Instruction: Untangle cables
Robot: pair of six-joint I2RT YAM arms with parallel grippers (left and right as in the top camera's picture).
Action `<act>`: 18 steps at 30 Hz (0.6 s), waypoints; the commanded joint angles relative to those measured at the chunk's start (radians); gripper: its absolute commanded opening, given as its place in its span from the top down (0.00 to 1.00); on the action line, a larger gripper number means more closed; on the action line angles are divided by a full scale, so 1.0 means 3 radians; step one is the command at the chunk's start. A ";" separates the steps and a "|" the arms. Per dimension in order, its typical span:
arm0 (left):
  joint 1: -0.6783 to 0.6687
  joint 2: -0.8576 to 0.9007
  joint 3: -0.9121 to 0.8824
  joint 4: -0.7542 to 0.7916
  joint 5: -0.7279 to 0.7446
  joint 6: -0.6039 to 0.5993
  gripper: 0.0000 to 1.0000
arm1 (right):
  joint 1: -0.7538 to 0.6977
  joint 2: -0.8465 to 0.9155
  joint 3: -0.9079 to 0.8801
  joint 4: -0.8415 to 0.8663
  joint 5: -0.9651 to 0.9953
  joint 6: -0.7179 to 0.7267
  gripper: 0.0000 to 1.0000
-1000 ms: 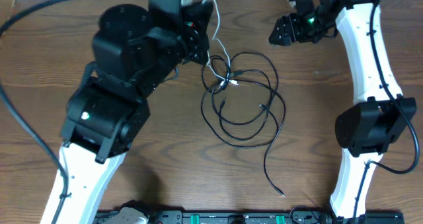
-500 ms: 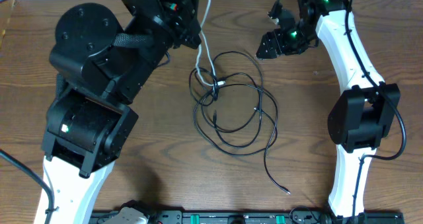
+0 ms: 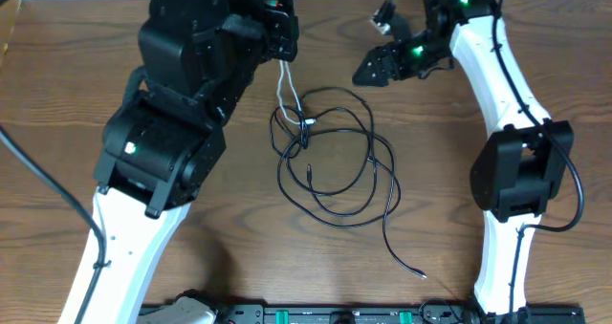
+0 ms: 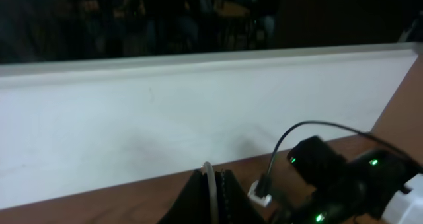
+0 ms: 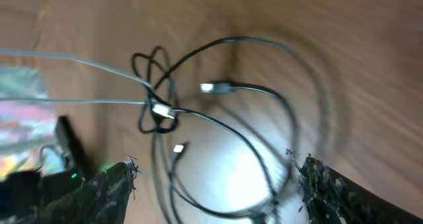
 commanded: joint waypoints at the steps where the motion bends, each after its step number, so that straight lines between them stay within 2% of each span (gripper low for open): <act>1: -0.0001 -0.0117 0.0048 0.0024 -0.0020 0.0056 0.93 | 0.0221 0.0045 -0.0081 0.0046 -0.0253 -0.0114 0.23; 3: -0.0001 -0.0121 0.0048 0.0020 -0.0052 0.0028 0.93 | 0.0332 0.0046 -0.0132 0.0145 -0.0201 -0.0009 0.26; 7: -0.0001 -0.0127 0.0048 0.0031 -0.0067 -0.0033 0.93 | 0.0546 0.0074 -0.0294 0.0580 0.0151 0.0785 0.30; 9: -0.0001 -0.0127 0.0048 0.0029 -0.0070 -0.0033 0.93 | 0.0646 0.0074 -0.0446 0.0885 0.0158 0.1022 0.30; 13: -0.0001 -0.0127 0.0048 0.0014 -0.0121 -0.0033 0.93 | 0.0758 0.0074 -0.0636 0.1236 0.0146 0.1320 0.28; 18: -0.0003 -0.0127 0.0048 0.0014 -0.0128 -0.0034 0.93 | 0.0839 0.0074 -0.0746 0.1448 0.0144 0.1475 0.27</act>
